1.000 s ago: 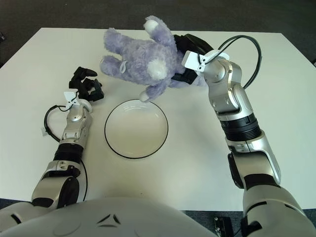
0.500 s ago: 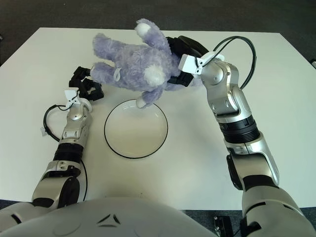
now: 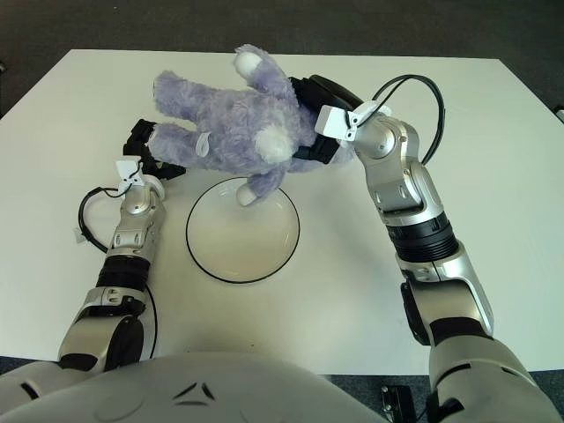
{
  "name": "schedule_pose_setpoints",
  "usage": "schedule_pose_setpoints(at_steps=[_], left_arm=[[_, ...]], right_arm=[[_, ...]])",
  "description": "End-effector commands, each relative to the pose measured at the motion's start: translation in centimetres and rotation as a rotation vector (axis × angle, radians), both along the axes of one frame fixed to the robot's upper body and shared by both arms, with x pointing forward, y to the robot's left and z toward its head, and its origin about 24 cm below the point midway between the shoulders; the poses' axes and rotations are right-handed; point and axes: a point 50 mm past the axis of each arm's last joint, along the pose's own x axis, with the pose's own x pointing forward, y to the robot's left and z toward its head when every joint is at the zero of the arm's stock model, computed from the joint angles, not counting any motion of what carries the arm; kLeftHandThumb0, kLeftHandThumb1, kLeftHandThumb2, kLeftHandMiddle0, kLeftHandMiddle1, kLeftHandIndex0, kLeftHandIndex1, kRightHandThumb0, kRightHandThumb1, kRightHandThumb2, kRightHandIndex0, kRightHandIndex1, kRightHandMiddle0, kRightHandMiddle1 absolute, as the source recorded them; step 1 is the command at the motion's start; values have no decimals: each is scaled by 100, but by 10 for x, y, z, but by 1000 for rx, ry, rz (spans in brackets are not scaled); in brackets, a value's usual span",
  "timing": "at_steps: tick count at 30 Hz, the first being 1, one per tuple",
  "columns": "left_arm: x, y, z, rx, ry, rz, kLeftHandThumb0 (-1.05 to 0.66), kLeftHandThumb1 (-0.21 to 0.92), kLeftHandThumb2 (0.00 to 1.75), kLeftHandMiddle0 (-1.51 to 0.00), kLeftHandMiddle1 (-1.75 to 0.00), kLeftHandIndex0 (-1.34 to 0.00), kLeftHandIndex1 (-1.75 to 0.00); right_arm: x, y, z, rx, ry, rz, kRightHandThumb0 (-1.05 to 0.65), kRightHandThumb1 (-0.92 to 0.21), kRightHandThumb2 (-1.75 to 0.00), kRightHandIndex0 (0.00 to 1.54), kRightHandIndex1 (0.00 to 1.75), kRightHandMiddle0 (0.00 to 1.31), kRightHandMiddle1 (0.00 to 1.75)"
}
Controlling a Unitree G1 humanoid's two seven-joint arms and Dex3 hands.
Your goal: Put the doll into the plate.
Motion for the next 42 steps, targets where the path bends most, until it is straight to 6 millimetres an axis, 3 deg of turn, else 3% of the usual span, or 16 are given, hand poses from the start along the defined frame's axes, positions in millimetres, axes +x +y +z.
schedule_pose_setpoints(at_steps=[1, 21, 42], left_arm=[[-4, 3, -16, -4, 72, 7, -1, 21, 145, -58, -175, -56, -175], [1, 10, -16, 2, 54, 59, -1, 20, 147, -59, -175, -57, -175], [-17, 27, -14, 24, 0, 182, -1, 18, 148, -60, -175, -58, -175]], right_arm=[[2, 0, 4, 18, -42, 9, 57, -8, -160, 81, 175, 107, 175], [9, 7, 3, 63, 19, 18, 57, -9, -160, 80, 175, 110, 175], [5, 22, -2, 132, 97, 112, 56, -10, -159, 79, 175, 109, 175]])
